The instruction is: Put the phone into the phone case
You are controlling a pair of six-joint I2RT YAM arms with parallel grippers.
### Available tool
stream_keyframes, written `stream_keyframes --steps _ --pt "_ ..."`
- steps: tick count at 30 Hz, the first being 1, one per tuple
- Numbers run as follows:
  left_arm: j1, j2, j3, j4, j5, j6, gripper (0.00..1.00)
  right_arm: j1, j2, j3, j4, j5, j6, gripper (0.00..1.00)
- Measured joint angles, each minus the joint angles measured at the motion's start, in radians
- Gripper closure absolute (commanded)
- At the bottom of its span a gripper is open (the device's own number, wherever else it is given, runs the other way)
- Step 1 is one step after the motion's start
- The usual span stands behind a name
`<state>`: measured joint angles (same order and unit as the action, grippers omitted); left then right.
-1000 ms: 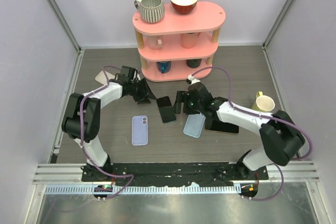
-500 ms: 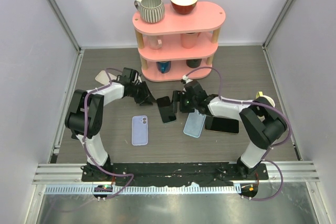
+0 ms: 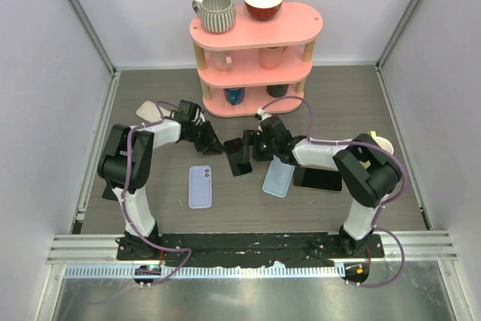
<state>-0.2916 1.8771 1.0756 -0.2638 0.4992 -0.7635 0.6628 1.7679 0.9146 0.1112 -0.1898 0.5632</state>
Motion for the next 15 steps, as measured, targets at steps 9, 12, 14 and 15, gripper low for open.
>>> stream_keyframes --steps 9,12,14,15 --pt "-0.024 0.021 -0.002 0.013 0.046 -0.018 0.75 0.017 0.032 0.038 0.013 0.053 0.022 0.20" --pt "-0.022 0.021 -0.002 0.013 0.054 -0.024 0.70 0.047 0.032 0.057 -0.019 0.122 0.012 0.07" --pt "-0.011 0.019 -0.002 0.011 0.059 -0.035 0.62 0.070 0.032 0.072 -0.039 0.176 0.001 0.05" --pt "-0.003 0.014 -0.002 0.008 0.059 -0.038 0.59 0.082 0.032 0.076 -0.049 0.201 -0.005 0.05"
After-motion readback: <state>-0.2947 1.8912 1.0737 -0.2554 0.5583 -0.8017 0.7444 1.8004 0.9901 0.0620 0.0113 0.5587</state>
